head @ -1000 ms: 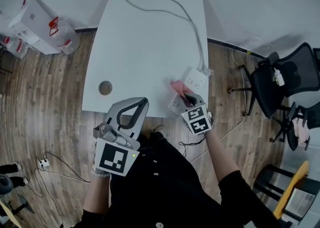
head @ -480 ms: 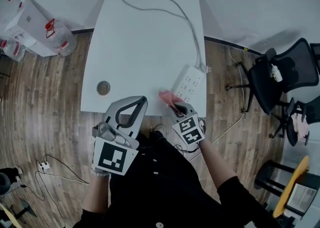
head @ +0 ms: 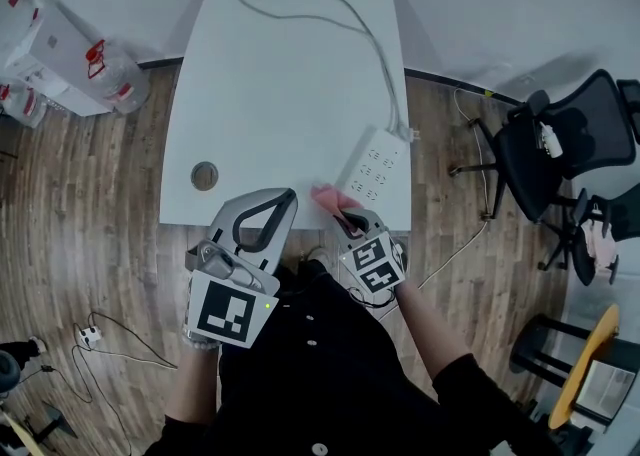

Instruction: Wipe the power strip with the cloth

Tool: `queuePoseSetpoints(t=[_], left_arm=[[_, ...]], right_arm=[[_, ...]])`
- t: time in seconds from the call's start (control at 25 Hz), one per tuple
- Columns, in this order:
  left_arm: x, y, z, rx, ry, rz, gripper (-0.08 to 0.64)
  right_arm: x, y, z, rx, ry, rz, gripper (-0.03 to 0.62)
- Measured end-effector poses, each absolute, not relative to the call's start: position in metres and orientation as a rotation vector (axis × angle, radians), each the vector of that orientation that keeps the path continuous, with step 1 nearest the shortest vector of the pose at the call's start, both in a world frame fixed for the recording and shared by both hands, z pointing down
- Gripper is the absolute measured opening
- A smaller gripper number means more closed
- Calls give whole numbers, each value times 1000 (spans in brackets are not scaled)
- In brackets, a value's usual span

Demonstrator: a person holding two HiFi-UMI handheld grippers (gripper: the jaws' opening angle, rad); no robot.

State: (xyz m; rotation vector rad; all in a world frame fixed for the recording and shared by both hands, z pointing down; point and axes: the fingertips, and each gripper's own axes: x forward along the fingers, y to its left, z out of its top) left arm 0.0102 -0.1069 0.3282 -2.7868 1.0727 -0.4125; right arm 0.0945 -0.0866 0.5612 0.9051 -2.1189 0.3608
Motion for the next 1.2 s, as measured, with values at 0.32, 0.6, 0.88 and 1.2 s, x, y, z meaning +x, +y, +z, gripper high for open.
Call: queuePoseSetpoints(t=[0.32,0.6,0.88,1.2], left_arm=[[6,-108,329,-2788,1071,-411,14],[0,-110,328,-2788,1071,-412,14],[5,-114,321,-2785,1038,-391,14],[8,-121,313,-2776,988,-369,14]], right_arm=[[94,-88,561,932,-2105,355,54],[97,-94,544,1009,-2111,341,54],[96,-113,500,1137,-2177,295,54],[92,-126,435,1277,-2253,192,54]])
